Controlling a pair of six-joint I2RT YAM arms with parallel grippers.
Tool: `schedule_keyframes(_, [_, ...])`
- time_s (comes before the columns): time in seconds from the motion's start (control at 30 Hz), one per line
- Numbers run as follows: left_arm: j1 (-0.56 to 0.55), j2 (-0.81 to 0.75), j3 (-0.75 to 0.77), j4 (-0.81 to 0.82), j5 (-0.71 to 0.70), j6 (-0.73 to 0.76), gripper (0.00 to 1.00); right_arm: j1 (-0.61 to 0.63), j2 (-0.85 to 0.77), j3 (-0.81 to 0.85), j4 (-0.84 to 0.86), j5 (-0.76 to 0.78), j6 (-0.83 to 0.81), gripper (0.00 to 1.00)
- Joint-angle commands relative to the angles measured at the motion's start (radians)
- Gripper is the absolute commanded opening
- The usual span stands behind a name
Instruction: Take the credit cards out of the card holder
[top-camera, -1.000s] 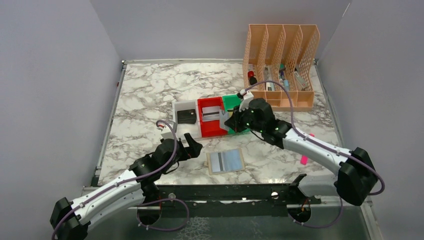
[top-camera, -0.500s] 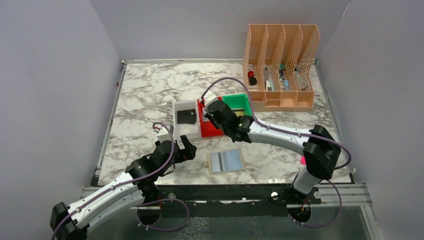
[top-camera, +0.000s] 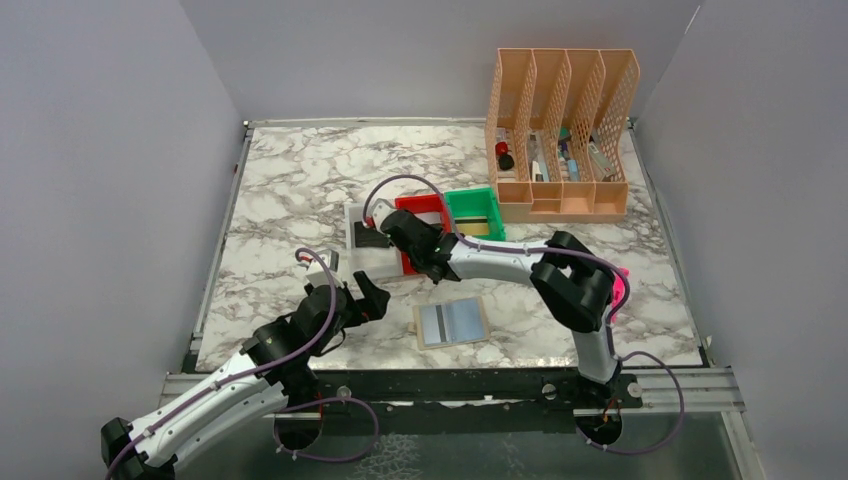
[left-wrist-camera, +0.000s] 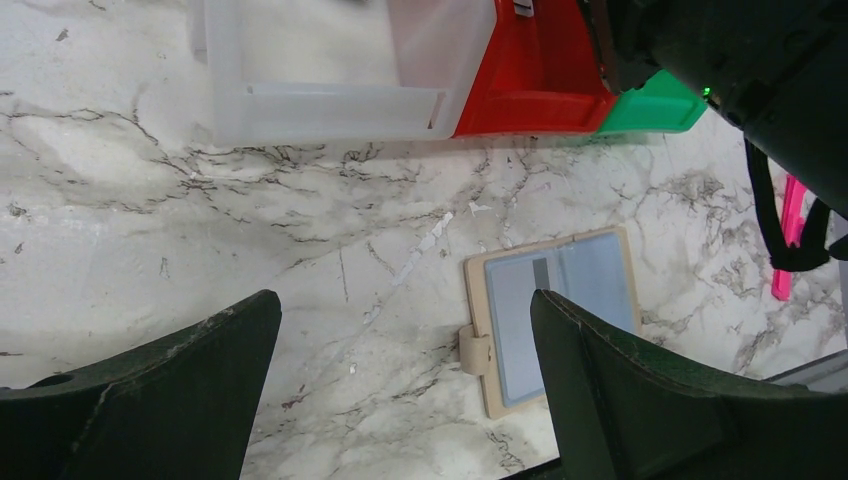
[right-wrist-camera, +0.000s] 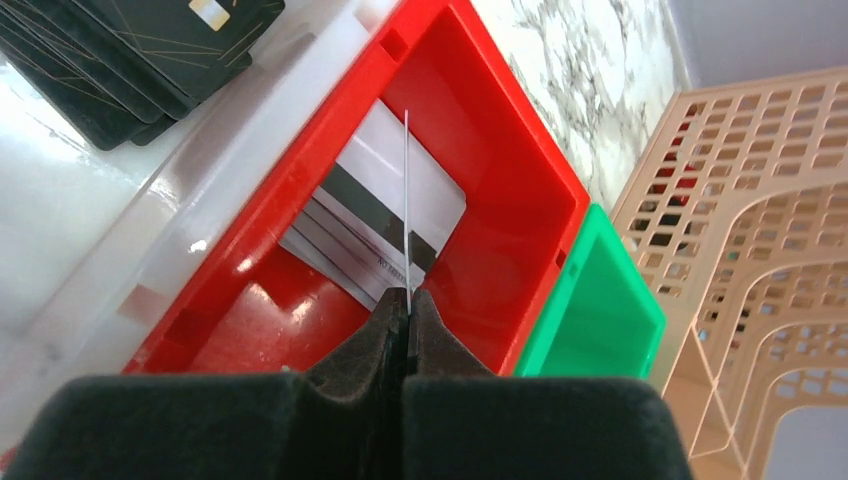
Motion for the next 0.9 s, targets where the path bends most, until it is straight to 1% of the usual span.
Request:
schedule_keyframes(0.0, [0.004,-0.01,-0.011,-0.006,-0.031,-0.002,0.99,0.001,0.039,0.021,0.126,0.027,-0.175,0.01])
schedule_keyframes(0.2, [0.003,-0.018,-0.013,-0.005,-0.032,-0.002,0.99,-0.022,0.056,0.001,0.184,-0.048,-0.276,0.02])
schedule_keyframes(0.33, [0.003,-0.03,-0.018,-0.006,-0.029,-0.004,0.99,-0.045,0.079,0.012,0.178,-0.083,-0.307,0.03])
schedule_keyframes(0.47, [0.003,-0.039,-0.021,-0.006,-0.032,-0.004,0.99,-0.06,0.087,0.011,0.169,-0.119,-0.293,0.06])
schedule_keyframes(0.63, [0.003,-0.046,-0.021,-0.006,-0.037,-0.003,0.99,-0.075,0.098,0.014,0.17,-0.127,-0.282,0.09])
schedule_keyframes(0.87, [0.004,-0.045,-0.021,-0.006,-0.033,-0.004,0.99,-0.08,0.099,0.015,0.151,-0.149,-0.248,0.17])
